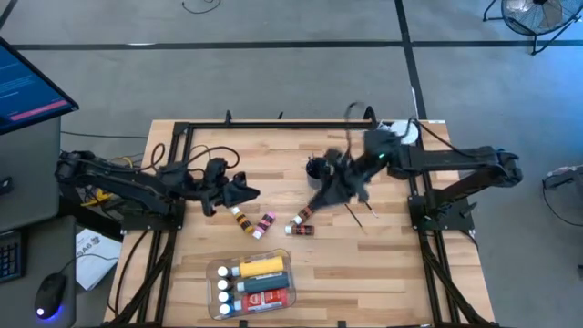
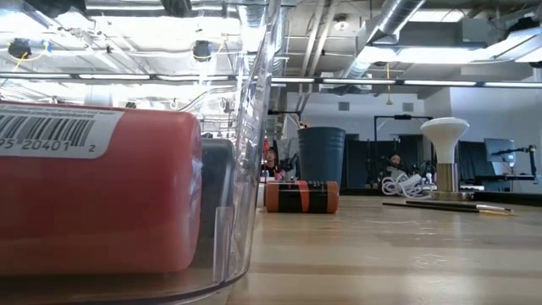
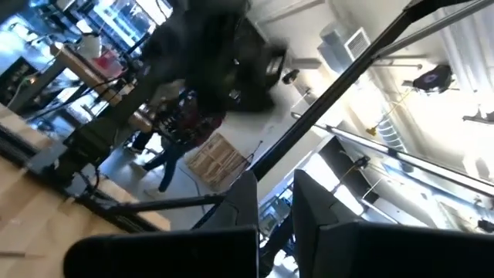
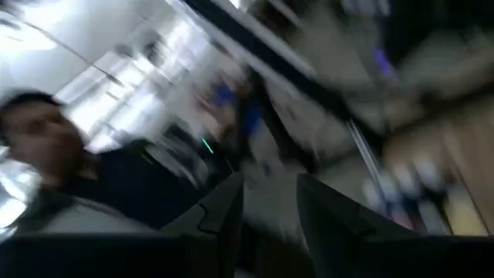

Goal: Pick & Place Paint Supplies
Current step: Put the bottom small brown paint bottle into the transparent bin

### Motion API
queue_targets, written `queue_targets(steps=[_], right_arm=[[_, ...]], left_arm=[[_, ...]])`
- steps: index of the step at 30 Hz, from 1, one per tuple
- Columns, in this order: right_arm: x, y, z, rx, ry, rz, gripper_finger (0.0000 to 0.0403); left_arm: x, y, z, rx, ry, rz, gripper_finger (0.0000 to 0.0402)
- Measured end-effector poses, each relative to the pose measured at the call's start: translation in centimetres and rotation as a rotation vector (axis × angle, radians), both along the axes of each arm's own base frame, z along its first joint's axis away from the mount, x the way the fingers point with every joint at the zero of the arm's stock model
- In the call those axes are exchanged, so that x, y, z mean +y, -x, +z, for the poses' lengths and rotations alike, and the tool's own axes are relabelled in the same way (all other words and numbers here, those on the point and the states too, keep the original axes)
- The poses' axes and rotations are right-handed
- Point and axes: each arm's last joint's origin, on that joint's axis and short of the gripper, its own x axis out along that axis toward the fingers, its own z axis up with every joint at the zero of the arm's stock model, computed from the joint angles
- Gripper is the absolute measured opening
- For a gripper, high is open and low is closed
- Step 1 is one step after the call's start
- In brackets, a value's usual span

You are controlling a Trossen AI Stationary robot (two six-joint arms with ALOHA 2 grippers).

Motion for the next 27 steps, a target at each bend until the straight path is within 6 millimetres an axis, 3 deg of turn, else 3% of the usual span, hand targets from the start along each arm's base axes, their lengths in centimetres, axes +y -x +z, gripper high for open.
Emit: queue_targets(steps=[4, 7, 16, 22, 27], right_arm=[[1.0, 0.9, -2.9, 0.329, 0.072, 0.061, 0.0116], [1.0, 1.0, -4.9, 0.46, 0.145, 0.077, 0.0114], [1.1, -2.1, -10.2, 0.494, 0.447, 0.1, 0.01], [1.6, -4.4, -14.5, 0.597, 0.45, 0.159, 0.0099], [2.6, -5.4, -15.4, 0.571, 0.448, 0.199, 0.0099]], left_arm=[[0.0, 0.0, 0.0, 0.001, -0.014, 0.011, 0.0002], [0.1, -0.1, -0.1, 0.006, 0.022, 0.022, 0.0002], [0.0, -0.2, -0.3, 0.023, -0.009, 0.107, 0.0002], [0.1, -0.3, -0.5, 0.04, -0.006, 0.112, 0.0002], [0.0, -0.3, -0.6, 0.06, -0.003, 0.105, 0.0002]])
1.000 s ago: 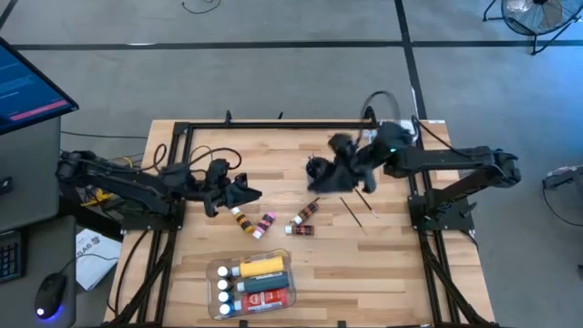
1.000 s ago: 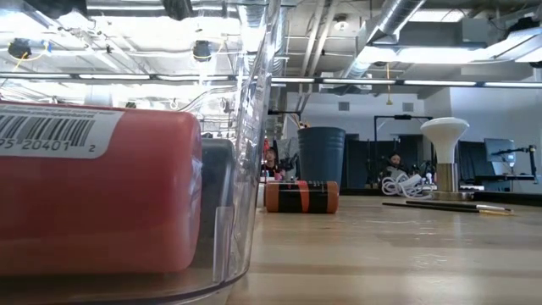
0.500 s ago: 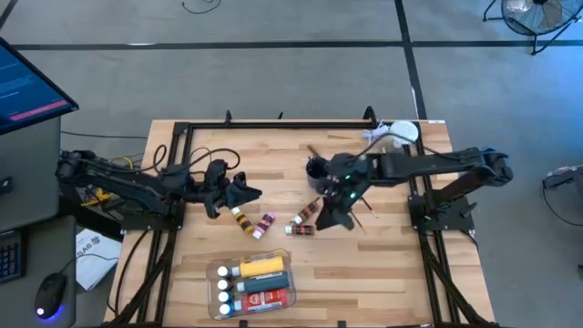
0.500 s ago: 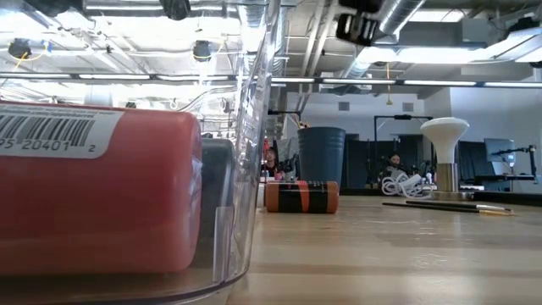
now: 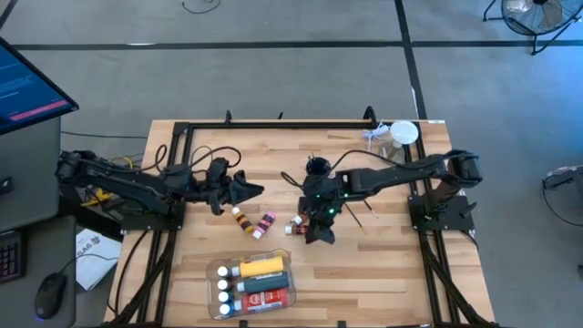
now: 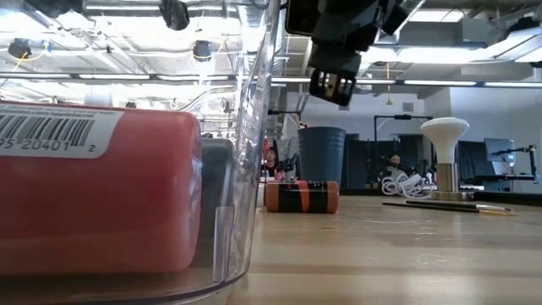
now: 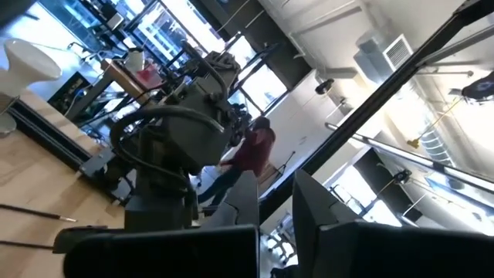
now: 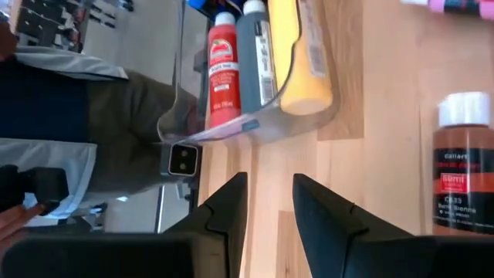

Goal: Pick & Place Paint Supplies
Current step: Put the bottom small brown paint bottle into the transparent bin

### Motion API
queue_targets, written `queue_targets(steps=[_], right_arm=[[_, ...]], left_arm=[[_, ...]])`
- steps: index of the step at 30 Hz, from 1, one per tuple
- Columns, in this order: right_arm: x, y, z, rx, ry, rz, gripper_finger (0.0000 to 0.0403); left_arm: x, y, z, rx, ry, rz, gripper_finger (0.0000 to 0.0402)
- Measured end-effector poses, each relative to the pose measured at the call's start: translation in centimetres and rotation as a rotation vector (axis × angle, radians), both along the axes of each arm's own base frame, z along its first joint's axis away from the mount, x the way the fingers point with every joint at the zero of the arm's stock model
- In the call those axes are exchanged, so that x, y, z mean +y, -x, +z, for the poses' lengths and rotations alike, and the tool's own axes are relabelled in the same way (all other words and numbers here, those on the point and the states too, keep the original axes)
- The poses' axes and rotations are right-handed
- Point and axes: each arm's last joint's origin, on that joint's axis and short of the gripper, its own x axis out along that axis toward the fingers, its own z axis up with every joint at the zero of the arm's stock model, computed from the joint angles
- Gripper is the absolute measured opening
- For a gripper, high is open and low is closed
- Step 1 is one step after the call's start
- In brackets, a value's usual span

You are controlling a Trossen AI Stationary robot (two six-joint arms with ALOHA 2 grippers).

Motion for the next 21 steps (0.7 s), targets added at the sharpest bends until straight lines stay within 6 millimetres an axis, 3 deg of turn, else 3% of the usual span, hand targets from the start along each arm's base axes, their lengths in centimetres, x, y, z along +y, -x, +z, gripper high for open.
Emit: queue_targets(steps=[5, 12, 15, 21], right_arm=[[0.1, -0.8, 0.1, -0.03, 0.056, -0.003, 0.0099], [-0.3, -0.8, -1.3, -0.008, 0.331, -0.074, 0.0099], [-0.7, -1.2, -1.6, -0.015, 0.342, -0.091, 0.0099], [-0.3, -1.7, -4.1, 0.051, 0.363, -0.051, 0.0099]], left_arm=[[-0.1, 0.0, -0.2, 0.016, -0.003, -0.004, 0.0002], [0.0, -0.1, -0.3, 0.032, -0.004, 0.017, 0.0002], [0.0, -0.1, -0.3, 0.034, -0.005, 0.017, 0.0002], [0.0, -0.1, -0.4, 0.041, -0.003, 0.016, 0.0002]])
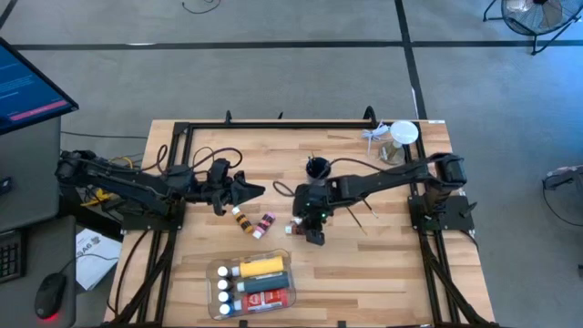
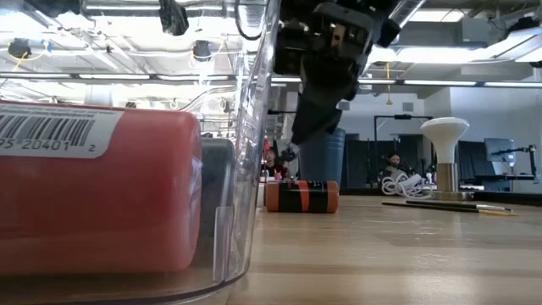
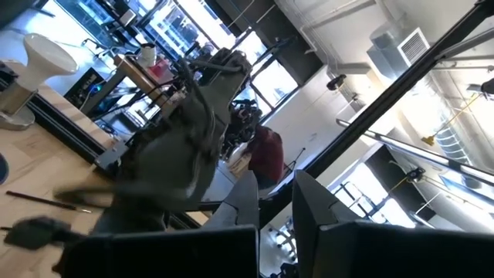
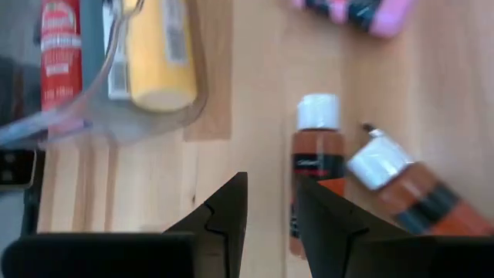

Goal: Pick & Place Paint Supplies
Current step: Put the bottom small brown paint bottle into the transparent bin

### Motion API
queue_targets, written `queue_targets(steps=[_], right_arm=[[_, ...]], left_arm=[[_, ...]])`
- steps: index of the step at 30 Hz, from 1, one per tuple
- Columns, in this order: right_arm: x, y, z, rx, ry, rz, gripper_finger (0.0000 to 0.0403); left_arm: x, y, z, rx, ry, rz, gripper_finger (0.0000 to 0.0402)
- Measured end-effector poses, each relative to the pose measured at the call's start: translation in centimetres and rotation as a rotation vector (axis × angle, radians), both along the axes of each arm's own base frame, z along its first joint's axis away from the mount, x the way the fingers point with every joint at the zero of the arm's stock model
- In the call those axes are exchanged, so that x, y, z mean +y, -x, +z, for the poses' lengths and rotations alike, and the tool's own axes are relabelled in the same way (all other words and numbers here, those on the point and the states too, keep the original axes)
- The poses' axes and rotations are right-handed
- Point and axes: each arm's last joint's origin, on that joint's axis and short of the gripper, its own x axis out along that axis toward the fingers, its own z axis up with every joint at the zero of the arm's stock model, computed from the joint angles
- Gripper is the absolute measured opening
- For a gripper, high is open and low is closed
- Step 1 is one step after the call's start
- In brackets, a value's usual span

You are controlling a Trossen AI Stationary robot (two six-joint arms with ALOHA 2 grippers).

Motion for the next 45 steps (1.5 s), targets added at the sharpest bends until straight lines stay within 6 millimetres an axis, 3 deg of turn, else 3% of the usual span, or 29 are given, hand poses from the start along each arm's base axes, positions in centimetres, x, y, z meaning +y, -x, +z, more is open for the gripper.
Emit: queue_targets(steps=[10, 17, 23, 31, 40, 45], right_arm=[[0.7, -0.5, -2.7, 0.066, 0.034, 0.029, 0.0099], [0.6, -0.7, -2.5, 0.049, 0.078, 0.0, 0.0107], [1.0, -1.3, -1.5, -0.008, 0.153, 0.025, 0.0164], [1.1, -1.1, -1.6, 0.011, 0.169, 0.049, 0.0236], [1.2, -1.2, -3.2, 0.065, 0.173, 0.055, 0.0228], [1.2, -1.3, -3.1, 0.057, 0.188, 0.053, 0.0211]], left_arm=[[0.0, 0.0, -0.2, 0.023, 0.021, -0.005, 0.0002], [0.0, 0.0, -0.2, 0.022, 0.021, -0.004, 0.0002], [0.0, 0.0, -0.2, 0.023, 0.021, -0.004, 0.0002], [0.0, 0.0, -0.2, 0.024, 0.021, -0.004, 0.0002], [0.0, -0.1, -0.2, 0.026, 0.021, -0.004, 0.0002], [0.0, -0.1, -0.2, 0.025, 0.021, -0.004, 0.0002]])
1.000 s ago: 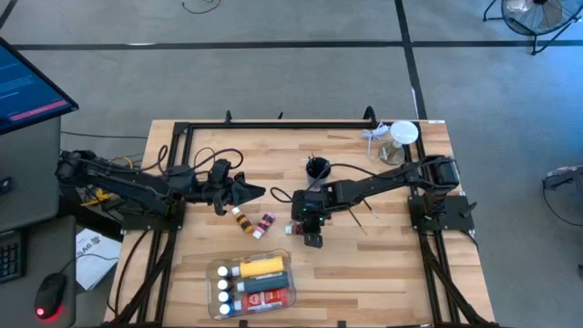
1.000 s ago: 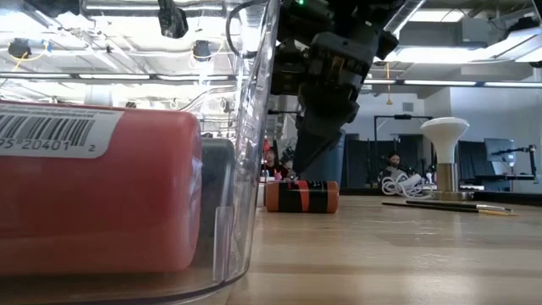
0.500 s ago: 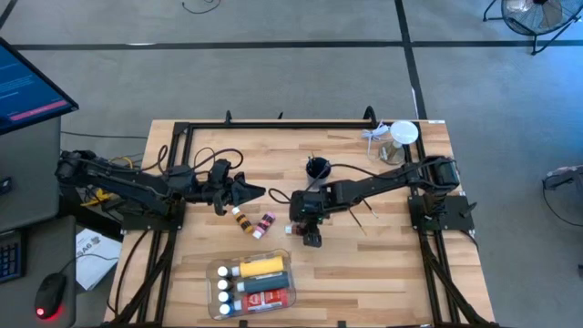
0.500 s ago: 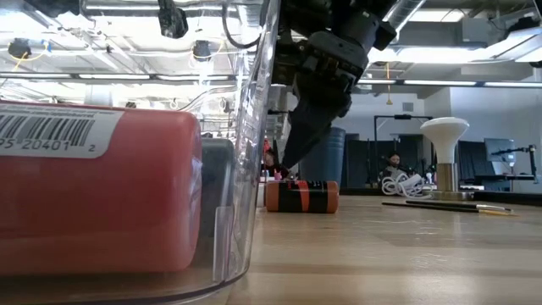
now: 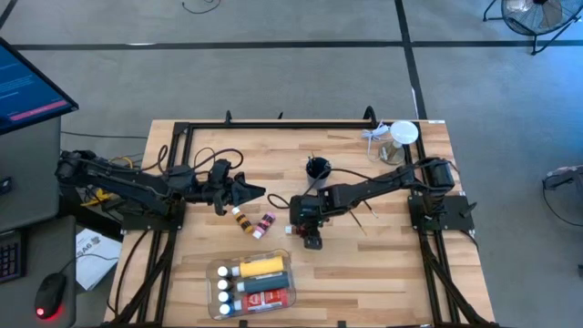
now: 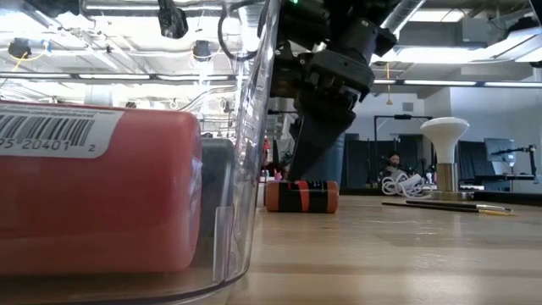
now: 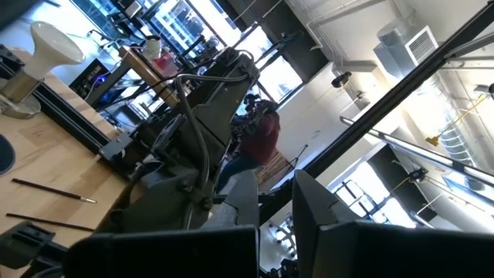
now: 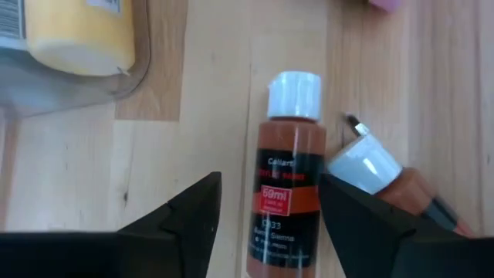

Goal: Pick & Place Paint Supplies
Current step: Put the bottom small brown paint bottle into the transparent bin

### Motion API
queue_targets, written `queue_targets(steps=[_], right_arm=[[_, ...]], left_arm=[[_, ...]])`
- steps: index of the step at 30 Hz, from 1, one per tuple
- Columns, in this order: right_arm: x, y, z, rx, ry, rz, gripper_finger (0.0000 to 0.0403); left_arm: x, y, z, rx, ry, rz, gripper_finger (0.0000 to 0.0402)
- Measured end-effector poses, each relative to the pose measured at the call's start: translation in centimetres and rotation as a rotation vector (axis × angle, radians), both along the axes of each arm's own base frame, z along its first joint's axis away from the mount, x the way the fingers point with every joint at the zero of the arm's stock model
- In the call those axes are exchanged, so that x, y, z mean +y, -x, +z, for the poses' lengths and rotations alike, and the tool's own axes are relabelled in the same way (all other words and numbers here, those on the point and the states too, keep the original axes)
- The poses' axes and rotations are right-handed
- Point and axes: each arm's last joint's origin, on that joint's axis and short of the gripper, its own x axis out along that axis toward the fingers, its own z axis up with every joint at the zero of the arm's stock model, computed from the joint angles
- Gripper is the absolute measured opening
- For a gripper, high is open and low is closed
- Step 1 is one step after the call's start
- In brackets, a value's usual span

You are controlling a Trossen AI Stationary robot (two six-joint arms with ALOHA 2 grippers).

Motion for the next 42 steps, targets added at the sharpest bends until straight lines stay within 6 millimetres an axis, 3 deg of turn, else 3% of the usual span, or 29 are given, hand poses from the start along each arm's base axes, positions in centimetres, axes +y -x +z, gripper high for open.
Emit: queue_targets(steps=[8, 17, 24, 30, 34, 42], right_arm=[[0.2, 0.1, -0.1, 0.005, 0.022, 0.025, 0.018], [1.9, 0.0, -2.2, 0.062, 0.034, 0.042, 0.0158], [2.1, 0.1, -2.4, 0.102, -0.024, -0.098, 0.0131], [1.2, 1.5, -0.3, 0.153, -0.028, -0.148, 0.0063], [0.4, 1.9, 2.8, 0.072, -0.05, -0.171, 0.0061], [0.6, 3.2, 6.7, -0.025, -0.084, -0.178, 0.009]], left_arm=[[0.0, 0.0, 0.0, 0.0, 0.0, 0.0, 0.0002], [-0.2, 0.0, 0.0, 0.0, 0.008, -0.01, 0.0002], [-0.3, 0.0, 0.0, 0.0, 0.009, -0.015, 0.0002], [-0.3, 0.0, 0.0, 0.001, 0.023, -0.018, 0.0002], [-0.3, 0.0, 0.0, 0.001, 0.025, -0.009, 0.0002], [-0.3, 0.0, 0.0, 0.001, 0.026, -0.003, 0.0002]])
